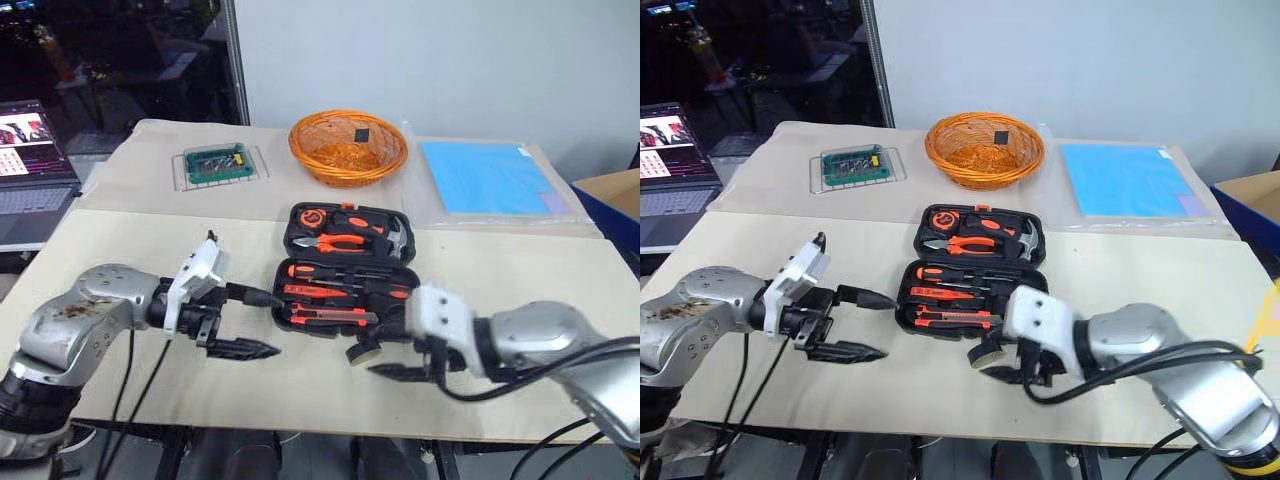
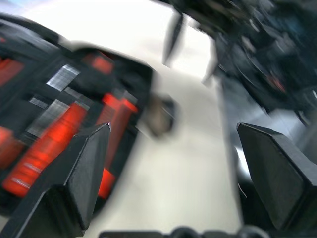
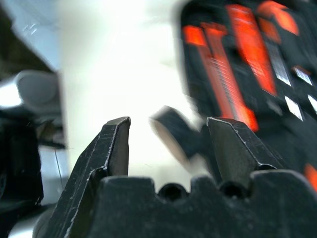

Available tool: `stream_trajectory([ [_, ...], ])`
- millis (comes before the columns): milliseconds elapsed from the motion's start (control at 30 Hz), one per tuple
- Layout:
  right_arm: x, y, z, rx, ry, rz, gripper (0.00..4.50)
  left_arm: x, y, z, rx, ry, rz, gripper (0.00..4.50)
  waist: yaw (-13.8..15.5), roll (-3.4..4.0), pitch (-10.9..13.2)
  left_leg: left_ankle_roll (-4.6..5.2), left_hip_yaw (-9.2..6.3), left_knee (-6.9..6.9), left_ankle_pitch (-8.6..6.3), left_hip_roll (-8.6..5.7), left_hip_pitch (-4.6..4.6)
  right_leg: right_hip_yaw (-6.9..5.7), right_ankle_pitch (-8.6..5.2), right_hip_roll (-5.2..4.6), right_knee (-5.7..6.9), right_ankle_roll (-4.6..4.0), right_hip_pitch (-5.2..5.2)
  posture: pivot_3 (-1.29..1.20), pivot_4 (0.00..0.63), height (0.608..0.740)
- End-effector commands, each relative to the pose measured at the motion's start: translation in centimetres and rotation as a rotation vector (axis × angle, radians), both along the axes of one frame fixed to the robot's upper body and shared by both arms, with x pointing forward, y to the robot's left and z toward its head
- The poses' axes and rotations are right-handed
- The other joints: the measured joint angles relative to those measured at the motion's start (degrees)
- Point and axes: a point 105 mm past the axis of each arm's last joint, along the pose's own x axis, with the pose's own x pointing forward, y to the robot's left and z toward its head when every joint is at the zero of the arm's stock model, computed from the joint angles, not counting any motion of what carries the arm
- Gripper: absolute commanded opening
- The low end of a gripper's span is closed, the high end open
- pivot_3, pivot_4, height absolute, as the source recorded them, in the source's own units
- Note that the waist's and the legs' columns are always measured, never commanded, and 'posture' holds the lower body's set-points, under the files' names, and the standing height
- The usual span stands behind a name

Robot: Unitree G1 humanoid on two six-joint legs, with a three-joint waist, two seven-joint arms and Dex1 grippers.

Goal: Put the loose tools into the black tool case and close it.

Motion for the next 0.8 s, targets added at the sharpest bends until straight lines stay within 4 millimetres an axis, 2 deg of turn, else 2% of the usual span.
stream_trajectory([
  [33, 0.8, 0.5, 0.0, -0.043, -0.125, 0.041, 2.93, -1.0, -0.3, 0.3, 0.020, -0.037, -0.082, 4.30, 0.2, -0.01, 0.0, -0.38, 0.02, 0.00, -0.23, -0.01, 0.01, -0.01, 0.00, -0.03, -0.03, 0.00, 0.04, 0.00, 0.150, 0.740],
  [133, 1.5, 0.4, -0.8, -0.075, -0.156, 0.043, 2.93, -0.9, -0.5, 0.2, 0.015, -0.047, -0.073, 4.30, 0.2, -0.01, 0.0, -0.39, 0.12, 0.12, -0.23, -0.01, -0.01, -0.01, 0.01, -0.10, -0.03, -0.01, 0.03, 0.00, 0.150, 0.740],
  [200, 2.0, 0.2, -1.4, -0.105, -0.175, 0.035, 2.93, -1.0, -0.6, 0.1, 0.013, -0.053, -0.071, 4.30, 0.2, -0.01, 0.0, 0.04, 0.15, 0.15, 0.04, -0.01, -0.06, 0.01, 0.04, -0.09, -0.01, -0.02, 0.04, 0.00, 0.150, 0.740],
  [267, 2.2, -0.1, -1.9, -0.132, -0.190, 0.038, 2.93, -1.1, -0.7, 0.1, 0.012, -0.060, -0.067, 4.30, 0.1, -0.01, 0.0, 0.06, 0.17, 0.13, 0.04, -0.01, -0.22, 0.05, 0.14, -0.08, 0.09, -0.17, 0.07, 0.00, 0.150, 0.740],
  [400, 2.4, -0.3, -2.3, -0.157, -0.207, 0.048, 2.93, -1.2, -0.7, 0.3, 0.010, -0.064, -0.049, 4.30, 0.2, -0.01, 0.0, 0.07, 0.02, 0.09, 0.05, 0.04, -0.45, 0.08, 0.31, 0.14, 0.19, 0.08, -0.12, 0.00, 0.150, 0.740],
  [467, 2.4, -0.4, -2.5, -0.167, -0.211, 0.053, 2.41, -1.2, -0.6, 0.3, 0.011, -0.067, -0.044, 4.50, 0.2, -0.01, 0.0, 0.07, 0.01, 0.07, 0.05, 0.04, -0.45, 0.07, 0.29, 0.14, 0.20, 0.07, -0.13, 0.00, 0.150, 0.740],
  [533, 2.5, -0.2, -2.3, -0.150, -0.207, 0.049, 1.95, -1.1, -0.6, 0.2, 0.011, -0.070, -0.038, 4.50, 0.1, -0.01, 0.0, 0.07, 0.02, 0.11, 0.05, 0.04, -0.44, 0.07, 0.25, 0.14, 0.20, 0.15, -0.11, 0.00, 0.150, 0.740],
  [667, 2.5, -0.2, -1.6, -0.126, -0.202, 0.048, 0.50, -1.1, -0.6, 0.2, 0.007, -0.070, -0.028, 4.50, 0.1, -0.01, 0.0, 0.07, 0.02, 0.18, 0.05, 0.04, -0.42, 0.07, 0.16, 0.13, 0.21, 0.28, -0.06, 0.00, 0.150, 0.740],
  [767, 2.6, -0.7, -0.9, -0.096, -0.171, 0.010, 0.04, -1.0, -0.6, 0.0, 0.005, -0.070, -0.021, 4.50, 0.1, -0.01, 0.0, 0.07, 0.02, 0.19, 0.05, 0.04, -0.42, 0.07, 0.17, 0.13, 0.22, 0.26, -0.05, 0.00, 0.150, 0.740],
  [800, 2.6, -0.9, -0.7, -0.086, -0.160, 0.000, 0.04, -1.0, -0.6, 0.0, 0.004, -0.071, -0.019, 4.50, 0.1, -0.01, 0.0, 0.07, 0.01, 0.19, 0.05, 0.04, -0.43, 0.07, 0.19, 0.13, 0.22, 0.25, -0.05, 0.00, 0.150, 0.740],
])
